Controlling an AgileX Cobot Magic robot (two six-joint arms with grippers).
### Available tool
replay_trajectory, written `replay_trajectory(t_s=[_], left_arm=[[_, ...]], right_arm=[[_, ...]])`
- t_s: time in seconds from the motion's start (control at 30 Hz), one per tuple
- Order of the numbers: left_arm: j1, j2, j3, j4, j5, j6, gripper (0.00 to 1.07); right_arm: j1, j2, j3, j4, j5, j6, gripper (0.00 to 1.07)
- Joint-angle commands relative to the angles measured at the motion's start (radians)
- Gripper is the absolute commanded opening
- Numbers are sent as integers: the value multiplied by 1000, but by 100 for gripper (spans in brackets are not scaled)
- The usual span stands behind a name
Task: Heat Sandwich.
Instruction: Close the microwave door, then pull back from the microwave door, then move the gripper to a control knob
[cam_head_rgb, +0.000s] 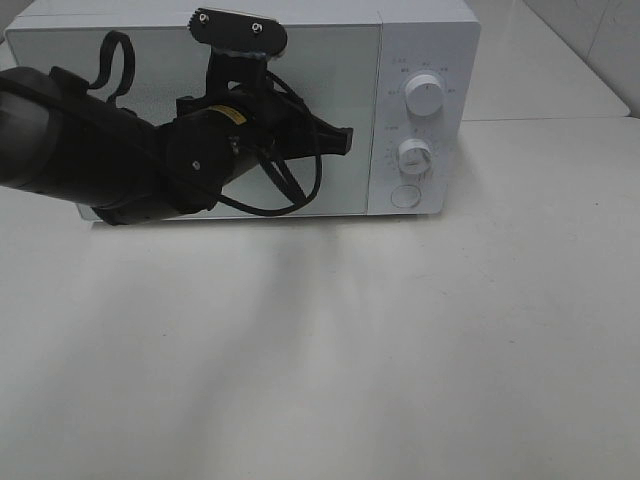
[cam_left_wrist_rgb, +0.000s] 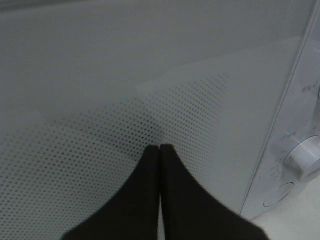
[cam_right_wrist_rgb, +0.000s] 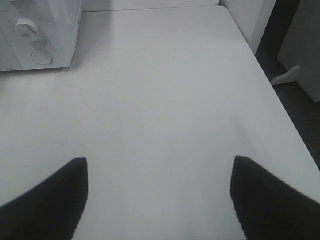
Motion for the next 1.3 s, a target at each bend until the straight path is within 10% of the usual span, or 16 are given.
replay_trajectory(t_s=[0.03, 0.67, 0.77, 0.87, 0.93, 1.3], left_arm=[[11, 0, -19, -42, -39, 3, 0], [8, -265, 258, -44, 229, 7, 0], [8, -301, 296, -33, 328, 10, 19], [8, -340, 319, -33, 448, 9, 85], [8, -344, 319, -33, 473, 9, 100], [12, -348, 319, 95, 827, 2, 98]], right_arm=[[-5, -29, 1, 1, -9, -8, 76], [-5, -29, 1, 1, -9, -8, 76], [-5, -29, 1, 1, -9, -8, 76], [-5, -29, 1, 1, -9, -8, 76], [-5, -29, 1, 1, -9, -8, 76], [-5, -29, 1, 1, -9, -8, 76]])
